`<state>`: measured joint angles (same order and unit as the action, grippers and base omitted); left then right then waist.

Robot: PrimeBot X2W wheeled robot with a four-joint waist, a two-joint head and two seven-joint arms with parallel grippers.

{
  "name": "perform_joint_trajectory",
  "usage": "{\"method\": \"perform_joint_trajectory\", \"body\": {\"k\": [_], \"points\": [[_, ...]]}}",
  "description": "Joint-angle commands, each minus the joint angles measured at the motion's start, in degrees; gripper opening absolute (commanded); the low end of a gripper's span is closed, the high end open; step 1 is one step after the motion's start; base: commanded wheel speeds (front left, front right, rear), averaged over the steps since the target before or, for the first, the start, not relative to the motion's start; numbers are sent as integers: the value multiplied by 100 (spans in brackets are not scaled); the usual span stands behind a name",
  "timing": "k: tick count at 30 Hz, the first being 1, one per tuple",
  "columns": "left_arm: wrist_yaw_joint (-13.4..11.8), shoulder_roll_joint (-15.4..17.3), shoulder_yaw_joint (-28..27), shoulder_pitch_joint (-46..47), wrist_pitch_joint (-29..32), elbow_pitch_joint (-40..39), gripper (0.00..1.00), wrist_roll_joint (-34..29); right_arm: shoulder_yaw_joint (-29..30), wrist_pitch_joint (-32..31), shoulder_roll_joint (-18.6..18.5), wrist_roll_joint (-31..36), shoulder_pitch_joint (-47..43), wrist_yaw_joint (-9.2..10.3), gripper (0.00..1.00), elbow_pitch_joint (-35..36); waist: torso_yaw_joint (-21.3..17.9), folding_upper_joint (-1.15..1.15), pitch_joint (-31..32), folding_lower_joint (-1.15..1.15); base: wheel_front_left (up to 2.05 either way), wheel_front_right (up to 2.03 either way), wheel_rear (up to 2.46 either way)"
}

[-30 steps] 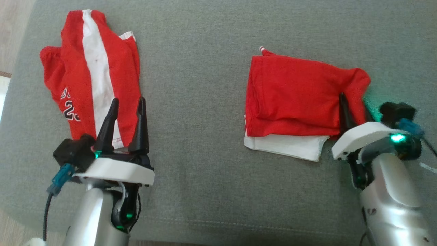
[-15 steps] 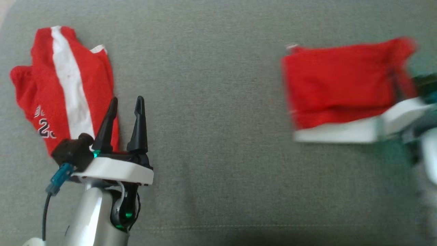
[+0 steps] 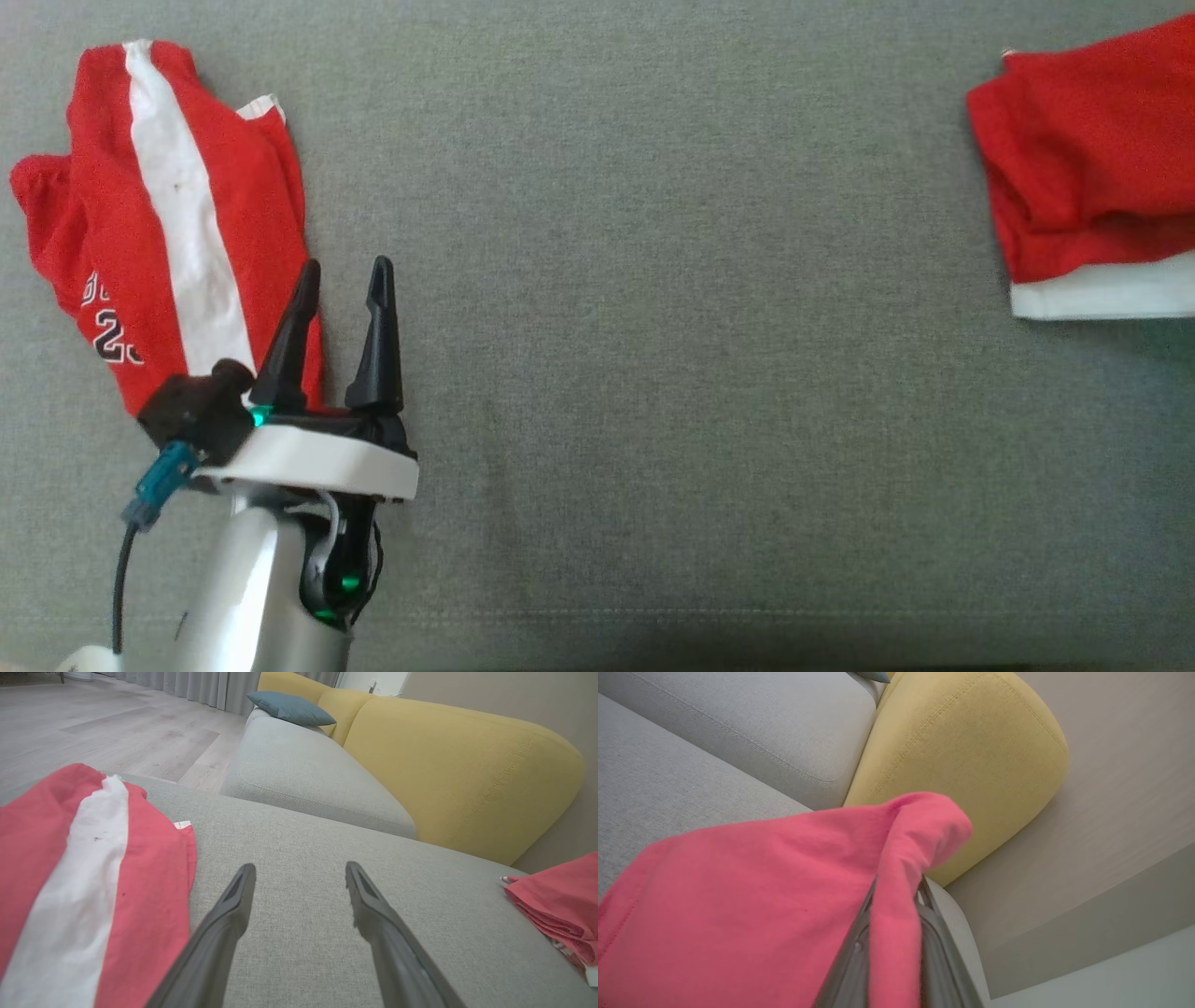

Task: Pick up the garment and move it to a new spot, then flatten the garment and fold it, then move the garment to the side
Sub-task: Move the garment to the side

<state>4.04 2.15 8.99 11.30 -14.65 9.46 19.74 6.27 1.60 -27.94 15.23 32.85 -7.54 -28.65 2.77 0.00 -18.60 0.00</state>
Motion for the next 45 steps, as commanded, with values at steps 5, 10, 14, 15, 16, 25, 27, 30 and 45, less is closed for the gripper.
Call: {"method": "perform_joint_trajectory", "body": {"k": [5,10,14,15,16,25,27,30,45], "points": [[56,73,-201,265,-35,-173,100,-18,103,-97,-140,39,-35,5,0,486,39,0,-102,0,0,0,0],[84,73,-235,293,-35,-151,100,-53,250,-275,74,-136,-15,5,69,599,24,0,-132,0,0,0,0],[94,73,-242,291,-35,-107,100,-63,312,-302,214,-327,-33,5,100,654,-1,0,-70,0,0,0,0],[96,73,-233,287,-35,-89,100,-61,311,-284,229,-341,-41,5,100,665,-8,0,-38,0,0,0,0],[97,73,-223,284,-35,-73,100,-54,314,-266,258,-367,-46,5,100,671,-11,0,2,0,0,0,0],[-12,73,-239,127,-35,-22,100,43,69,-20,917,-697,-82,5,100,688,-50,0,636,0,0,0,0],[-46,73,-280,61,-35,-29,100,42,-79,49,1137,-774,-139,5,100,700,-66,0,809,0,0,0,0],[-96,73,-367,-38,-35,-62,100,30,-274,175,1484,-910,-267,5,100,723,-83,0,1047,0,0,0,0],[-199,73,-423,-772,-35,-181,100,-157,-548,1043,2495,-1508,-1929,5,100,982,-146,0,1922,0,0,0,0]]}}
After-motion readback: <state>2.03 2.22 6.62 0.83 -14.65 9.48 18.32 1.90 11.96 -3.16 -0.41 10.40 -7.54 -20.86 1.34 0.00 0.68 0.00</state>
